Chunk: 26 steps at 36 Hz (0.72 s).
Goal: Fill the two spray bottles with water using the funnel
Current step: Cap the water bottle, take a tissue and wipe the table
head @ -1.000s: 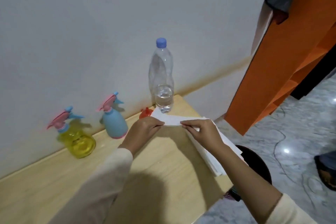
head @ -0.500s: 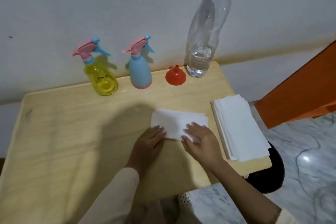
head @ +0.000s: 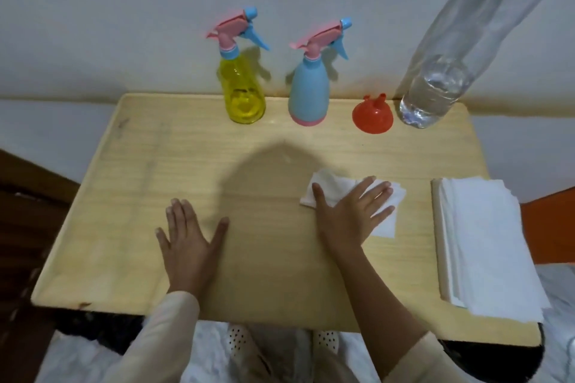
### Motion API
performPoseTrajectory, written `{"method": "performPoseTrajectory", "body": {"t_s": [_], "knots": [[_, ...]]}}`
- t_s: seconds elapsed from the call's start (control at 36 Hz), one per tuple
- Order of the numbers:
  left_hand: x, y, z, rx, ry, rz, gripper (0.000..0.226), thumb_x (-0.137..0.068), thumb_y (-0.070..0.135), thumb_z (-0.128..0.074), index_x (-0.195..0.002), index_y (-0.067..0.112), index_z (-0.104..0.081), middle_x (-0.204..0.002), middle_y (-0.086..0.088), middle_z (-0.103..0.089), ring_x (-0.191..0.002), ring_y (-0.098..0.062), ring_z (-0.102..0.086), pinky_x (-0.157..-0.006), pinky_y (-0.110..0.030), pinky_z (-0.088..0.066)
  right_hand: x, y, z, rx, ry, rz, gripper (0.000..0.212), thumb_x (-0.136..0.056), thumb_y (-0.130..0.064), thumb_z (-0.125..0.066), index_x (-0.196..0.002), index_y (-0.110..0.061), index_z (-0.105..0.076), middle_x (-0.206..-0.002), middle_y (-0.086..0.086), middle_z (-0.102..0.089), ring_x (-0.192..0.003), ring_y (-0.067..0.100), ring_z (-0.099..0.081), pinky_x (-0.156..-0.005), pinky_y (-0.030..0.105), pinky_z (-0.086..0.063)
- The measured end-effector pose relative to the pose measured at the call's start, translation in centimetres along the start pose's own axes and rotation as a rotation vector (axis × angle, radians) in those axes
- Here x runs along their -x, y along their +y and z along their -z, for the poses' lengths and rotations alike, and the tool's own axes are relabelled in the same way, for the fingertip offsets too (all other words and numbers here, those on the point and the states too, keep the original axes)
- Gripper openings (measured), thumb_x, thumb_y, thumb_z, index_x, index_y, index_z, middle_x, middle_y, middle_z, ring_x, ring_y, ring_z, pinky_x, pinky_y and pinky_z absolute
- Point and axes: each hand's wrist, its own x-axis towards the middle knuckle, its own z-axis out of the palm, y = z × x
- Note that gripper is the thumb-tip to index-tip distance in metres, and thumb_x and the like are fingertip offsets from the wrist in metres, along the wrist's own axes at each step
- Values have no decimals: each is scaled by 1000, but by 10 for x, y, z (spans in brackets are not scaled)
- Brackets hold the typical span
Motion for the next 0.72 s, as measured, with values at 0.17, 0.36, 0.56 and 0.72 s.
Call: {"method": "performPoseTrajectory", "body": {"t_s": [0.17,0.36,0.56,0.72], "knots": [[-20,-20,4,10,33,-57,113,-71,86,-11,-153,8,-4,-162,-7,-1,-149,-20,3,-118,-47,1,-10,-35,-13,-47,-159,247,117,-74,-75,-48,-148,-1,2,-158,18,2,-147,25,8,-116,38,9],[-34,-50,17,13,32,-117,109,-73,83,-18,-152,8,-10,-161,-8,-6,-149,-21,-4,-119,-47,-4,-1,-37,-8,25,-124,36,126,-68,-85,-40,-146,0,13,-155,24,13,-144,30,18,-115,45,13],[-47,-89,34,36,60,-56,110,-71,83,-18,-151,8,-10,-161,-10,-7,-149,-21,-5,-120,-43,-4,20,-92,-30,27,-195,260,121,-72,-78,-48,-148,1,3,-159,14,2,-147,23,6,-117,35,8],[-65,-132,48,34,61,-1,113,-69,86,-16,-153,11,-1,-162,-4,1,-149,-16,2,-120,-40,4,46,-139,-58,68,-196,345,116,-75,-78,-41,-148,0,5,-159,14,5,-147,23,7,-118,34,7]]}}
